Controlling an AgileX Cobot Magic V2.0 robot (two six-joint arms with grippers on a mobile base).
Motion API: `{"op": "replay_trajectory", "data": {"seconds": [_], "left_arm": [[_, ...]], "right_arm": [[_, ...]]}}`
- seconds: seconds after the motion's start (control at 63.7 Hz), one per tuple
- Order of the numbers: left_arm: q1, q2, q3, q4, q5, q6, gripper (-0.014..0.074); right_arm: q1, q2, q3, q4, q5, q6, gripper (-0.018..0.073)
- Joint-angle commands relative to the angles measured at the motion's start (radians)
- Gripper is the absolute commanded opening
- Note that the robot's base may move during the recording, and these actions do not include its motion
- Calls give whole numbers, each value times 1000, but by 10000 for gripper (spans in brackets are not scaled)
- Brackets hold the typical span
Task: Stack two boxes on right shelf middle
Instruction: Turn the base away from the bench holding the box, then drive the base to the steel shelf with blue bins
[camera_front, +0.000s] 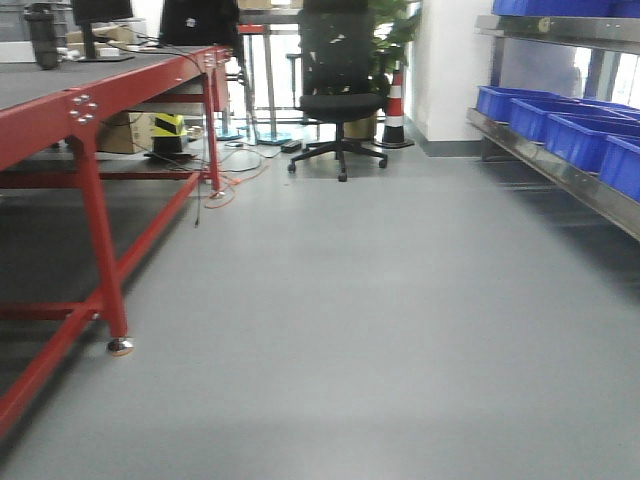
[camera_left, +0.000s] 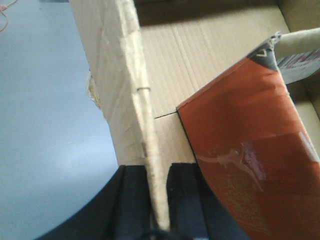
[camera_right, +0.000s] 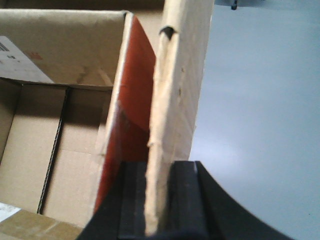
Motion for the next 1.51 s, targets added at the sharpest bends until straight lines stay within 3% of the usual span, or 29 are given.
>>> {"op": "replay_trajectory", "data": {"seconds": [0.0, 0.816, 1.491], "left_arm": [[-2, -13, -9, 1, -53, 15, -111], [-2, -13, -9, 1, -53, 15, -111], [-2, -13, -9, 1, -144, 15, -111]], "right_arm": [[-7, -13, -13, -10, -51, -10, -153], [-7, -13, -13, -10, -51, -10, -153], [-7, -13, -13, -10, -51, -10, -153]]}}
